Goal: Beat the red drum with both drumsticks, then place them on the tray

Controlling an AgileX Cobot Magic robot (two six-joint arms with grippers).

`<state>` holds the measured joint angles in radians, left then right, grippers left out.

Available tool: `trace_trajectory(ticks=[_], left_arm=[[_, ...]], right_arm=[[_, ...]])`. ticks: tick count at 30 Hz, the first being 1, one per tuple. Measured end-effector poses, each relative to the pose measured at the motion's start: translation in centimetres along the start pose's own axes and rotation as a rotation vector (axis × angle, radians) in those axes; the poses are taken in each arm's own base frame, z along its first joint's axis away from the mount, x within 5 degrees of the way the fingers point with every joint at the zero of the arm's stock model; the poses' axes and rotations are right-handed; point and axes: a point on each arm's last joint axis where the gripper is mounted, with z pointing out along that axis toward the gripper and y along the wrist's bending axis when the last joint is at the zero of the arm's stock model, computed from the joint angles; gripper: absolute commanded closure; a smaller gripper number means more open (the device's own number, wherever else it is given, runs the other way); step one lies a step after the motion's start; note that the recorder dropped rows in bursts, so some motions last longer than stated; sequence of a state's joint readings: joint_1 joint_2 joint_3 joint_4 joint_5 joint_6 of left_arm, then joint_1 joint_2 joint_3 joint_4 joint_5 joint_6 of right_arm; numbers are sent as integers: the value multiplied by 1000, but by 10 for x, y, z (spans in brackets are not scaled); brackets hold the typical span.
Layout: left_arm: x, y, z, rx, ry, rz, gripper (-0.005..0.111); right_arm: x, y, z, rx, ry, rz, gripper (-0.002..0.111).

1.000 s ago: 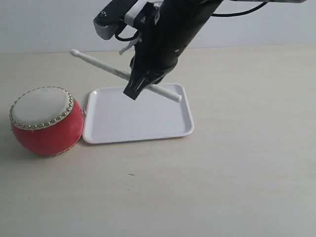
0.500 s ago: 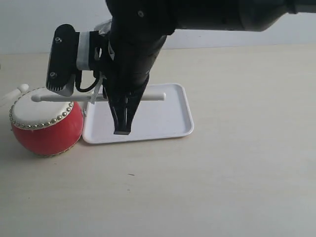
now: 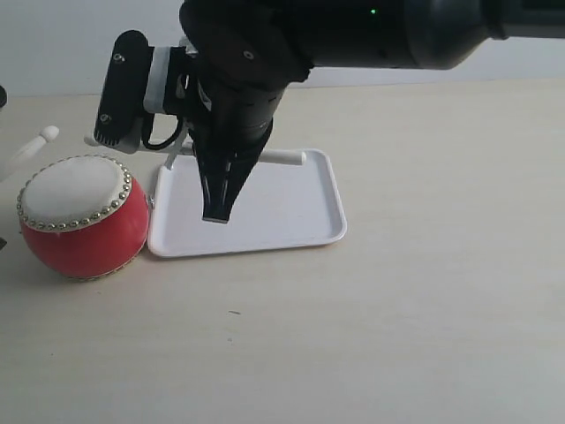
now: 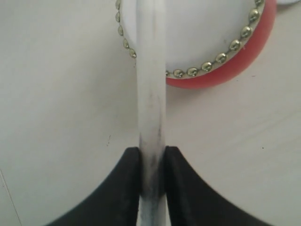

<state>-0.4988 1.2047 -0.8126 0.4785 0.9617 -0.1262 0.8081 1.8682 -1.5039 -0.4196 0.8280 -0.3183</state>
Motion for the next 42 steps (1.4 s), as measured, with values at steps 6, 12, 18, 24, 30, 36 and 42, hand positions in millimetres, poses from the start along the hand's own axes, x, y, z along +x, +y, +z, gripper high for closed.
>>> trace_trajectory(ticks=[6, 12, 18, 24, 30, 36, 42], left_arm=[[0, 0, 0, 0, 2, -4, 107], [0, 0, 0, 0, 2, -4, 107], [0, 0, 0, 0, 2, -4, 107], [0, 0, 0, 0, 0, -4, 107], [-1, 0, 0, 1, -8, -4, 107], [-2, -2, 6, 6, 33, 23, 107], [-5, -14, 30, 58, 183, 54, 107]], right_arm=[[-1, 4, 12, -12, 10, -1, 108], [-3, 7, 21, -17, 7, -8, 108], [-3, 7, 21, -17, 6, -6, 108], [0, 1, 21, 46, 33, 46, 108], [0, 1, 21, 49, 40, 52, 108], [0, 1, 21, 47, 39, 65, 108], [0, 1, 21, 48, 39, 73, 108]])
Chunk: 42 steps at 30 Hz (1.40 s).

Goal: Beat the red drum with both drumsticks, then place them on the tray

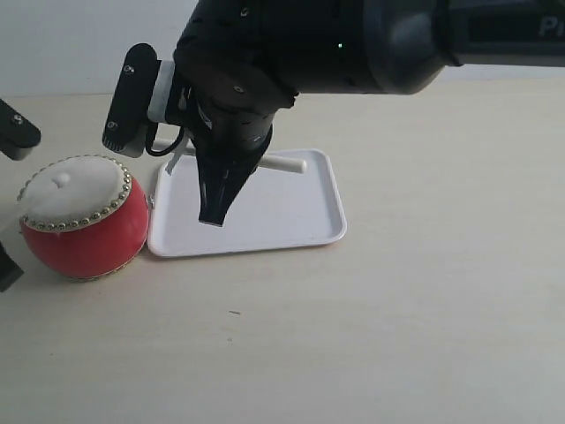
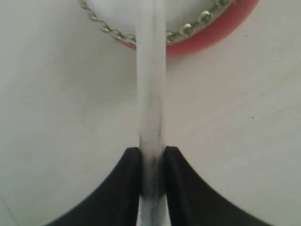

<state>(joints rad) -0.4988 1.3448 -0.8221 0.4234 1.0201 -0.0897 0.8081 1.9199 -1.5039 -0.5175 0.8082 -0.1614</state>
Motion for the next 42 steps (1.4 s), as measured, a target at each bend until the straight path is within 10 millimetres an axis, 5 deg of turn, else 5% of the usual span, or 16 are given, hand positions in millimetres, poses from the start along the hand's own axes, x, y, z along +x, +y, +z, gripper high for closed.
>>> trace_trajectory(ticks=[8, 13, 19, 24, 35, 42], left_arm=[[-10, -14, 21, 93, 100, 48, 107], [-20, 2, -12, 59, -42, -64, 107], [-8, 19, -62, 30, -272, -154, 107], [3, 25, -74, -9, -310, -163, 107], [-12, 3, -5, 12, 48, -63, 107], [-19, -13, 39, 37, 285, 9, 107]], right_arm=[[-1, 2, 0, -22, -6, -4, 108], [0, 10, 6, -84, 7, -46, 108], [2, 22, 29, -119, 66, -72, 108], [-1, 24, 38, -121, 86, -55, 108], [-23, -28, -45, -4, -81, 113, 108], [-20, -28, -47, -9, -60, 120, 108]])
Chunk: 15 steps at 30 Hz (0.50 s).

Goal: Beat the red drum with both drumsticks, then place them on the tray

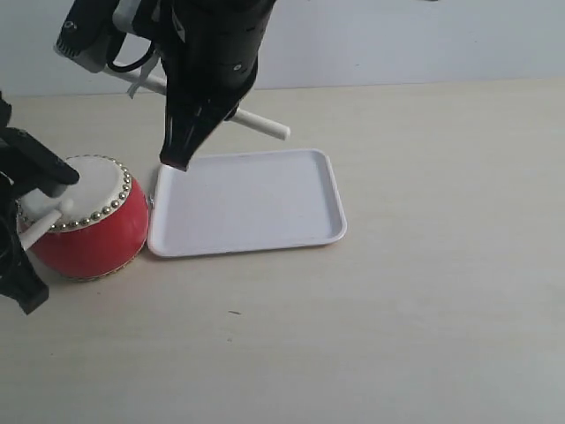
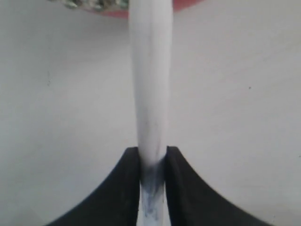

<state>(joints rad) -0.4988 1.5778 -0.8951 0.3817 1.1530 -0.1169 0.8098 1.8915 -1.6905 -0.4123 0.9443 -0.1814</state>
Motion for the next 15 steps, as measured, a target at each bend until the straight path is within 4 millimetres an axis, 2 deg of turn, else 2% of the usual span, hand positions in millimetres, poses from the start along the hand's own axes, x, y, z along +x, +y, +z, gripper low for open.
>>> trace_trajectory(ticks=[3, 5, 10, 15], left_arm=[[-2, -3, 9, -2, 68, 30, 107], [-2, -2, 6, -4, 71, 17, 107], [-4, 14, -30, -30, -101, -88, 107], [15, 28, -72, -32, -343, -169, 107]], right_arm=[[0, 5, 11, -18, 24, -1, 108], [1, 8, 18, -30, 43, -3, 108], [8, 22, 46, -73, 144, -26, 108], [18, 42, 88, -131, 266, -78, 108]])
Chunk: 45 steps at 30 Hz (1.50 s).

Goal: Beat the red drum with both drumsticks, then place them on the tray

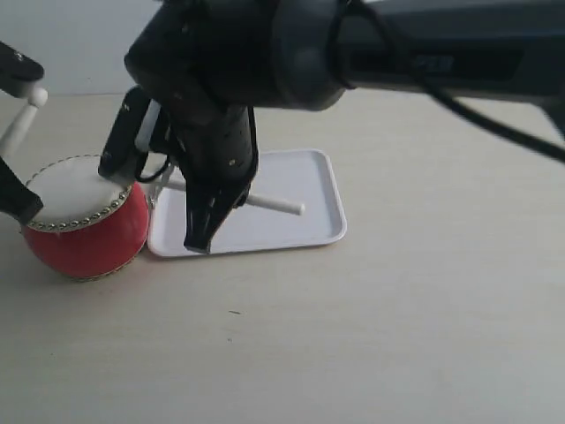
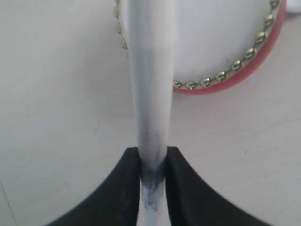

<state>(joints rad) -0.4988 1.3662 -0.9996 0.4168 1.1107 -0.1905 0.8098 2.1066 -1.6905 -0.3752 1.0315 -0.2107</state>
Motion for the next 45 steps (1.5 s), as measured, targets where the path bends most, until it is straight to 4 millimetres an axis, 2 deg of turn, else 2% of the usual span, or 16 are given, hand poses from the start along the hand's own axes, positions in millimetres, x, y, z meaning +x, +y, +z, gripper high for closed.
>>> trace_trajectory(ticks=[4, 7, 10, 17, 20, 26, 33, 37, 40, 43, 45], left_arm=[[8, 8, -20, -3, -79, -30, 107], [11, 10, -24, -5, -96, -40, 107], [12, 7, -16, -6, -64, -26, 107], [4, -12, 33, -8, 138, 52, 107], [3, -20, 54, -12, 253, 105, 107], [4, -31, 82, -9, 400, 168, 107], [4, -37, 93, 23, 445, 221, 107], [-2, -36, 88, 26, 426, 203, 107], [-9, -29, 70, 19, 353, 149, 107], [-12, -15, 46, -28, 250, 72, 107], [-10, -4, 27, -77, 172, 8, 107]], right_arm=[[-1, 9, 27, -21, 58, -35, 108], [0, 10, 31, -20, 74, -42, 108], [0, 5, 18, -8, 51, -33, 108], [1, -20, -52, 61, -106, 70, 108], [5, -26, -72, 77, -147, 102, 108], [8, -27, -79, 80, -147, 115, 108], [8, -26, -79, 68, -146, 122, 108], [8, -25, -79, 60, -146, 125, 108], [6, -24, -74, 54, -136, 122, 108], [2, -19, -55, 39, -98, 109, 108], [-1, -13, -36, 19, -59, 97, 108]])
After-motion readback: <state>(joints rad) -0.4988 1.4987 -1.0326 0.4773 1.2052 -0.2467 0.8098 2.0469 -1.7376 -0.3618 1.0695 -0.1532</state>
